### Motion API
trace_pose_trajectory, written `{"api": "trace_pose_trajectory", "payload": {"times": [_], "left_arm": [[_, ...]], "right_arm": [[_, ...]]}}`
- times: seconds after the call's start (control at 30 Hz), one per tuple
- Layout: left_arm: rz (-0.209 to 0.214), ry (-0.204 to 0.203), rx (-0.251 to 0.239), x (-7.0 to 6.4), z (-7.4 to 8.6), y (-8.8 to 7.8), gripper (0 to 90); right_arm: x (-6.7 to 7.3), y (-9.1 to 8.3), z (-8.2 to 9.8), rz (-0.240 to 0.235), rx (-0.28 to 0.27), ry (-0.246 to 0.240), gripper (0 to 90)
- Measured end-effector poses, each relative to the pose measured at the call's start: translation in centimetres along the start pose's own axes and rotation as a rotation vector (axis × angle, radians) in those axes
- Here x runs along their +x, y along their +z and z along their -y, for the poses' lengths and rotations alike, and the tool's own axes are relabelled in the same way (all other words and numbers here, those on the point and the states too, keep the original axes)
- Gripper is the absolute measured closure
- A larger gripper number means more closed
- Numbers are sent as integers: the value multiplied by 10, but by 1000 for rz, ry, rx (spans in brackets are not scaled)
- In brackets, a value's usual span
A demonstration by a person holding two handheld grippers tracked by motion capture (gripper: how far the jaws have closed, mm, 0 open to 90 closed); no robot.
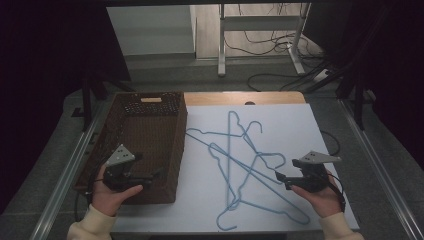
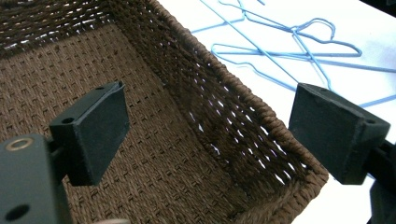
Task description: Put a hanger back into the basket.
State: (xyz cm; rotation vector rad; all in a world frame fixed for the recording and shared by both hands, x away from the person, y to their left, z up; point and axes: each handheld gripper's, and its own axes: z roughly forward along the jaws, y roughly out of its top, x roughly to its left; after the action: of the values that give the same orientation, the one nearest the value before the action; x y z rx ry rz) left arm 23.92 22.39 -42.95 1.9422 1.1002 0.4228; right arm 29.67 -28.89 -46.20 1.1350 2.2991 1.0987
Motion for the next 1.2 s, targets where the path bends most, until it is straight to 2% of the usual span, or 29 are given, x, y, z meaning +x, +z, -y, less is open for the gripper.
{"api": "trace_pose_trajectory", "payload": {"times": [0.3,0.53,0.63,0.93,1.13,1.2], "left_arm": [[-10,-11,2,-1,-1,0,132],[-6,-4,23,-4,5,2,135],[-3,9,21,-6,3,1,136],[4,11,26,-7,4,0,144],[9,15,28,-8,3,0,146],[9,16,28,-8,4,0,147]], "right_arm": [[-6,7,1,-2,25,12,217],[-5,5,-4,17,23,-9,224],[-5,6,-3,29,38,0,228],[-9,11,-1,45,73,13,237],[-12,14,-4,61,99,18,277],[-13,16,-5,77,113,37,297]]}}
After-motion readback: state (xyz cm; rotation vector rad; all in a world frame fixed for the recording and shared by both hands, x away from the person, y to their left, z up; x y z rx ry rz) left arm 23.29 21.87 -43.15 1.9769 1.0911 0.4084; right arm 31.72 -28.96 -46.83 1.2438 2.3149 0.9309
